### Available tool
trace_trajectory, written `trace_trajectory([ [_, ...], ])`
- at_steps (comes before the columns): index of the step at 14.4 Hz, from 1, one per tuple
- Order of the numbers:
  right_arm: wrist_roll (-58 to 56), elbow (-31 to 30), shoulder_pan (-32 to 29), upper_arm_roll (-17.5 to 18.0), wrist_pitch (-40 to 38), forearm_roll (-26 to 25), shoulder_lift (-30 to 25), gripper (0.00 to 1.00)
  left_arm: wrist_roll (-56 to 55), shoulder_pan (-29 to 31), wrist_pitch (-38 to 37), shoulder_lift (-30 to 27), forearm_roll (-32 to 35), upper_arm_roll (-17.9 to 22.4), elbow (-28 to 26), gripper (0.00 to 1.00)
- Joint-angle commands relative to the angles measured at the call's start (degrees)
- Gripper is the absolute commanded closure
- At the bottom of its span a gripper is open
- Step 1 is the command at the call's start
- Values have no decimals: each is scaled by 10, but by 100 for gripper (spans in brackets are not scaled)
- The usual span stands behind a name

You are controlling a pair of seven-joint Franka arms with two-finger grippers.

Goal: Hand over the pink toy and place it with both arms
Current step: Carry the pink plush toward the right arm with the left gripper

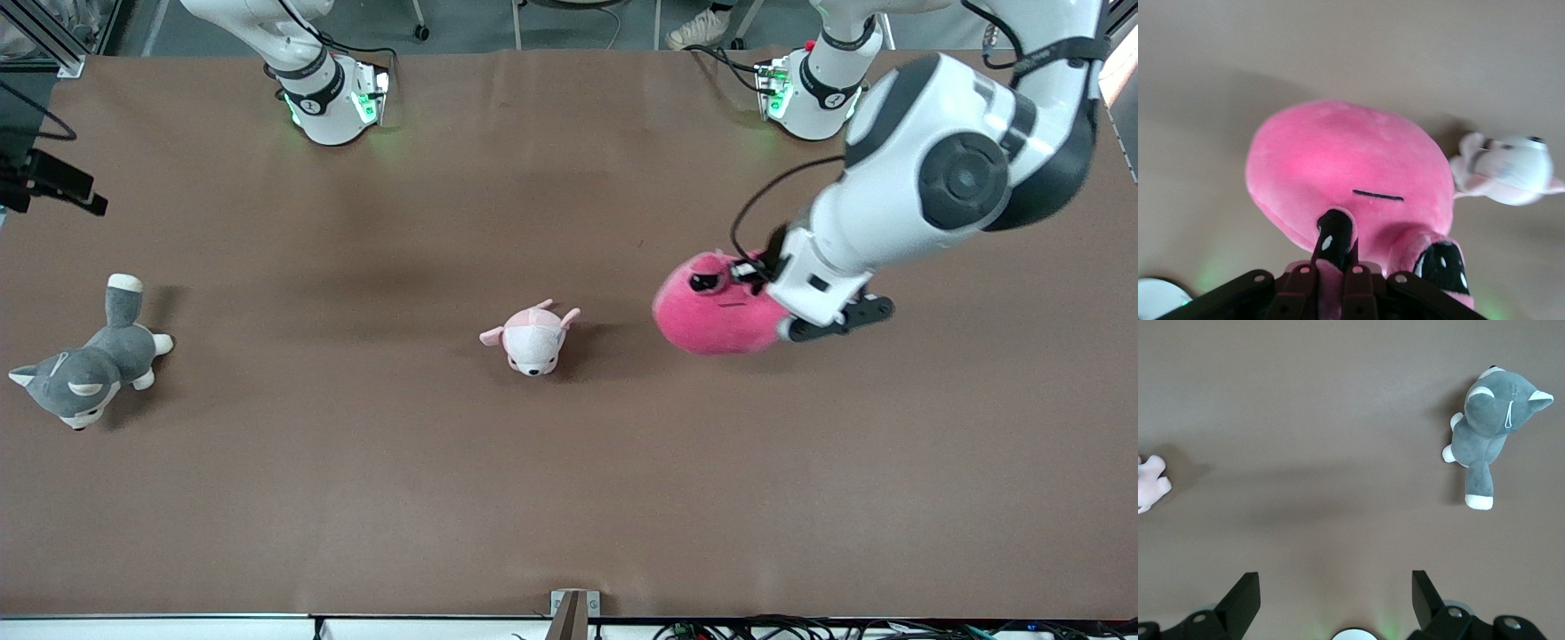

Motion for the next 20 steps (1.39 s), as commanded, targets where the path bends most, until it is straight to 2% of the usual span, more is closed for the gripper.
trace_trajectory([
  [1,-1,2,-14,4,19,0,22,0,-104,-82,-7,36,-4,0,77,100],
  [4,0,2,-21,5,19,0,64,0,-179,-146,66,51,-4,0,81,100],
  [6,11,-1,-24,4,18,0,64,0,-220,-185,119,67,-4,1,82,100],
  [11,223,-11,-17,11,6,34,62,0,-267,-249,227,100,-4,4,85,100],
  [16,463,-26,61,12,-18,93,46,0,-268,-287,245,109,-4,11,85,100],
  [20,590,-57,142,12,26,111,42,0,-268,-289,245,110,-4,12,85,100],
])
